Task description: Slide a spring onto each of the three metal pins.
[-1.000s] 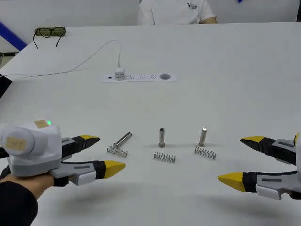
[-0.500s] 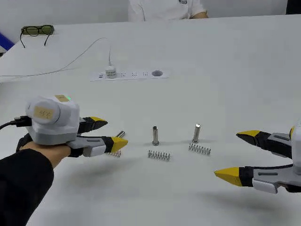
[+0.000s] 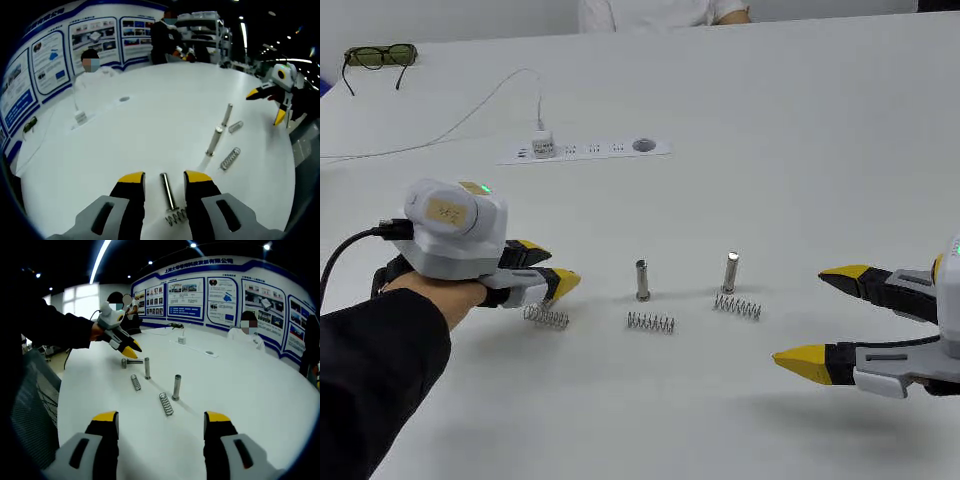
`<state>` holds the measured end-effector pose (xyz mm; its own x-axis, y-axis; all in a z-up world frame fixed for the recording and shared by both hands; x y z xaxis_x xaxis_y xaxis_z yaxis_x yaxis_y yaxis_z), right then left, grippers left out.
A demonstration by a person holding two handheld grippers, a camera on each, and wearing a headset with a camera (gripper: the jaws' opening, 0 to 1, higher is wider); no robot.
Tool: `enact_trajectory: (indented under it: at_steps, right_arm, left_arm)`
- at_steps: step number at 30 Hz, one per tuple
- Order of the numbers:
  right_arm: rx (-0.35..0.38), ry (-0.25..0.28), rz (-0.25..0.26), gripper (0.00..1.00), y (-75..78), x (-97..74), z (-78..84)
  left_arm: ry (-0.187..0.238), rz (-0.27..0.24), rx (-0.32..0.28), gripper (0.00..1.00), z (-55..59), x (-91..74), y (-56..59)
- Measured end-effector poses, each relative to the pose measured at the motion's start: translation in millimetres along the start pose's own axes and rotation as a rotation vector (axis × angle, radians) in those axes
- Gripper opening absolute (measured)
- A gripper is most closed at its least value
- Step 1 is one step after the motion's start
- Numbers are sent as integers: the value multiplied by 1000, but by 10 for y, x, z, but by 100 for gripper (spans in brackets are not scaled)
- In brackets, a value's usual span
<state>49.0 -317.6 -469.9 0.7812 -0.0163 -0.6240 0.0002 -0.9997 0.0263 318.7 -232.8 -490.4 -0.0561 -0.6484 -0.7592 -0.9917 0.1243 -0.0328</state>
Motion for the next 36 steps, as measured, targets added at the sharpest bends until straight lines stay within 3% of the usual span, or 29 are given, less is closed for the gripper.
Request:
enact_trajectory:
  at_steps: [7, 14, 36]
  right_arm:
    - [6, 0, 3, 70, 20, -5, 12]
    - [7, -2, 1, 70, 20, -1, 24]
    - [13, -1, 3, 70, 33, -11, 38]
  left_arm:
    - [-74, -4, -6, 25, 49, 114, -13]
    - [-120, -9, -7, 19, 79, 168, -14]
    - [-213, -3, -20, 12, 99, 252, 9]
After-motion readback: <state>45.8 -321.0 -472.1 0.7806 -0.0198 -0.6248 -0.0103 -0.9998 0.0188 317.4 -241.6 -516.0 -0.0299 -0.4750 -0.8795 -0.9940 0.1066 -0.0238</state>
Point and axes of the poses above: the centre of the closed fingertips' face, and the gripper's own axes: x roughly forward along the fingers, y roughly to its right, z roughly out of its underside, the point moved 3 cm from there along -x, roughly backward along the fingers, and after that the axes turned 11 degrees about -y, right-handed, at the moved point
